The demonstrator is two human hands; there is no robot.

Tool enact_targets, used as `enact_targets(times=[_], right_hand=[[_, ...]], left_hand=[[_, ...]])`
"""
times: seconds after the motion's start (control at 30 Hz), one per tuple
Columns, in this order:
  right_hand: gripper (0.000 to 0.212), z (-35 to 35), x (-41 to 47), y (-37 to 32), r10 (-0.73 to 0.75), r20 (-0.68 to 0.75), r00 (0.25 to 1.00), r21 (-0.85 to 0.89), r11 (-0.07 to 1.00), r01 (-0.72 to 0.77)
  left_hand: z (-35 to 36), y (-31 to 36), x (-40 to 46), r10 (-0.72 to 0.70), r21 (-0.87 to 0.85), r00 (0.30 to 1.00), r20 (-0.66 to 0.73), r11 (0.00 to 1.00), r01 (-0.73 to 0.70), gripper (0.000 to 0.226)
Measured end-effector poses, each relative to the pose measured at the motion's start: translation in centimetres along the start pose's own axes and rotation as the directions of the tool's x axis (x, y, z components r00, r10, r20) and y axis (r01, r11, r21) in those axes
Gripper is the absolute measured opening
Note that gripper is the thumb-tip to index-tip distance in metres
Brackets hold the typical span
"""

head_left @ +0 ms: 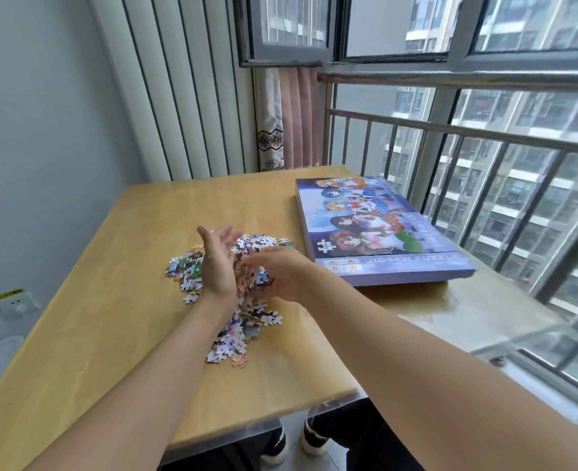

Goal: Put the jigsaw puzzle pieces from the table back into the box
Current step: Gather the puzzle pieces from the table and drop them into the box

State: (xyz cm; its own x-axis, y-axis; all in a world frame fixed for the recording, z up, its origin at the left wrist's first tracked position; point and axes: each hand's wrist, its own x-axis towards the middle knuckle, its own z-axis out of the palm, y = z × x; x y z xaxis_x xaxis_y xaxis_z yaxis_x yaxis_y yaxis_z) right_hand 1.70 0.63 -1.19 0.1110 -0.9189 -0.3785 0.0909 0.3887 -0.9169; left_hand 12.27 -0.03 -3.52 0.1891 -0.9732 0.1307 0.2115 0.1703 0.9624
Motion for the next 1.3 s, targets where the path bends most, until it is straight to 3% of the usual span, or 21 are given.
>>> enact_targets(times=[0.17,0.27,0.43,0.6,0.67,0.73,0.8,0.87,0.93,1.1,1.2,1.3], right_hand=[[0.015,-1.5,-1.5,-1.2,-0.022,-0.014,1.000,0.197,0.980,0.025],[0.010,-2.2,-2.8,-1.4,-0.030,-0.003,1.000,0.289,0.957,0.029],[0.003,-3.6,-3.8,-1.4,0.003,0.021,1.000,0.264,0.964,-0.008],[0.011,-4.6,-5.0,-1.9,0.008,0.060,0.998,0.247,0.969,-0.023],[0.008,-5.3,-6.0,-2.4,-0.015,0.099,0.995,0.233,0.972,-0.009],[0.009,-6.2,-6.9,-2.6,-0.026,0.120,0.992,0.245,0.969,-0.004],[0.012,-7.1,-7.7,-2.7,-0.024,0.136,0.990,0.296,0.955,-0.017],[0.012,-8.4,-8.5,-2.8,-0.031,0.121,0.992,0.311,0.950,-0.008],[0.015,-9.5,-9.2,-2.9,-0.029,0.093,0.995,0.320,0.948,-0.002],[0.027,-11.9,-10.0,-3.1,-0.022,0.006,1.000,0.381,0.925,0.018],[0.024,-12.7,-10.4,-3.2,-0.038,0.025,0.999,0.365,0.931,0.027],[0.031,-12.9,-10.7,-3.5,-0.093,0.062,0.994,0.392,0.918,0.061]], left_hand=[[-0.1,1.2,0.4,0.038,0.006,0.997,-0.063,0.999,-0.037,0.049],[-1.2,1.8,0.7,0.096,0.155,0.992,-0.082,0.984,-0.083,0.026],[-1.3,2.6,0.9,0.118,0.462,0.986,0.118,0.873,-0.159,0.020],[-0.3,3.3,1.1,0.150,0.547,0.960,0.235,0.796,-0.258,0.025],[-0.2,3.3,1.5,0.128,0.645,0.924,0.361,0.681,-0.347,0.031],[0.2,2.8,1.5,0.066,0.719,0.851,0.521,0.503,-0.480,0.047],[1.1,1.9,1.0,0.034,0.685,0.758,0.651,0.403,-0.607,0.066],[2.7,0.7,0.1,0.052,0.606,0.692,0.720,0.438,-0.664,0.077],[4.4,-0.5,-0.7,0.113,0.549,0.665,0.739,0.471,-0.691,0.070],[7.2,-1.8,-0.8,0.236,0.494,0.597,0.767,0.377,-0.784,0.056],[7.9,-1.2,-0.5,0.209,0.533,0.657,0.724,0.434,-0.726,0.029],[8.3,-0.3,-0.2,0.172,0.560,0.707,0.686,0.496,-0.664,0.029]])
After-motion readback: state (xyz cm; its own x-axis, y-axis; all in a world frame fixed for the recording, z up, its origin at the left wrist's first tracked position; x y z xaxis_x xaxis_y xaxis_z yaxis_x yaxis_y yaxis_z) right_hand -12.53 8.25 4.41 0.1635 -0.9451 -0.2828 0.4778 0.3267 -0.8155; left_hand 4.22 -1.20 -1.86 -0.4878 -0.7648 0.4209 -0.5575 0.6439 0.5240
